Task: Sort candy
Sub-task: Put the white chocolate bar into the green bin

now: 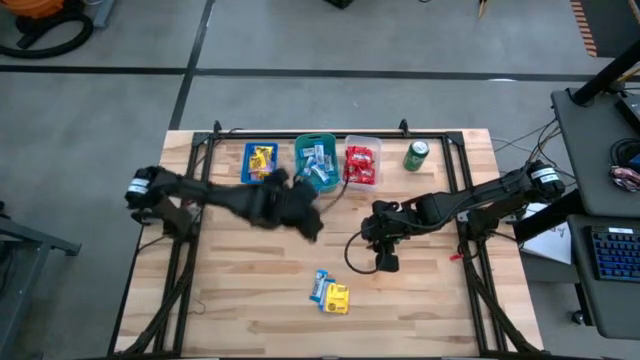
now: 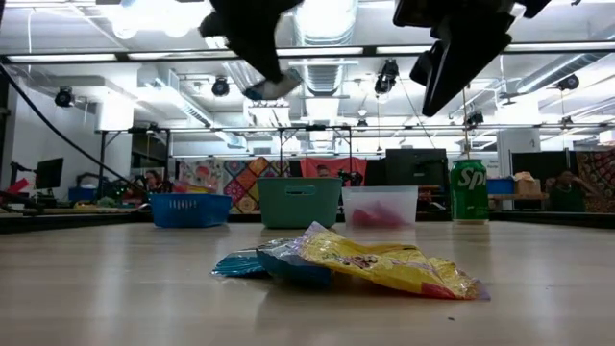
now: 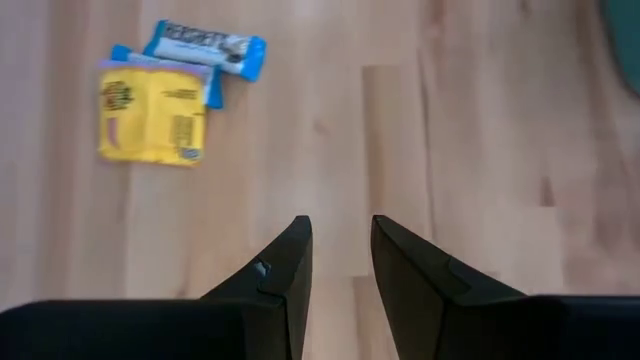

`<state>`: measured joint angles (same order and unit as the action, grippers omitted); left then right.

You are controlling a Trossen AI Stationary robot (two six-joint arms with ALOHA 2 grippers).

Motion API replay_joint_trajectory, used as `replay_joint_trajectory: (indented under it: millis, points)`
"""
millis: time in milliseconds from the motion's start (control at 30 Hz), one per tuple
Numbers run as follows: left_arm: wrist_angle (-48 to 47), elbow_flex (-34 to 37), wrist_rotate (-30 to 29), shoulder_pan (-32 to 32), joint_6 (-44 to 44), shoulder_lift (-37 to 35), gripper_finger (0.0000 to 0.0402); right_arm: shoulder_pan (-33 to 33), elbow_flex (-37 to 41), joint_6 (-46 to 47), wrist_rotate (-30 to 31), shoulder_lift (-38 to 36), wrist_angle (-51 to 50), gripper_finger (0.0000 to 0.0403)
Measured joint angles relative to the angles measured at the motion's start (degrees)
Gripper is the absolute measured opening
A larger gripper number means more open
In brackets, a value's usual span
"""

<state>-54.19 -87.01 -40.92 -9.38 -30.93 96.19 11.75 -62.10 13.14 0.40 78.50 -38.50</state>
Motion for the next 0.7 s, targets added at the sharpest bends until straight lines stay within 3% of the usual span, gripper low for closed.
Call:
replay_joint_trajectory:
  millis: [300,433,700]
  points:
    - [21.63,7.43,17.08,18.59,21.21,-0.51,0.0000,-0.72,-0.01,-0.46,4.87,0.00,-0.15,0.0100]
    - [32.52,13.72,23.84,26.03,22.20,-0.51,0.0000,-2.44,-0.01,-0.29,5.79,0.00,-0.11,0.0100]
    - [44.45,22.44,25.00,35.27,16.71,-0.49,0.0000,-6.07,0.01,1.79,5.84,0.00,0.27,0.0100]
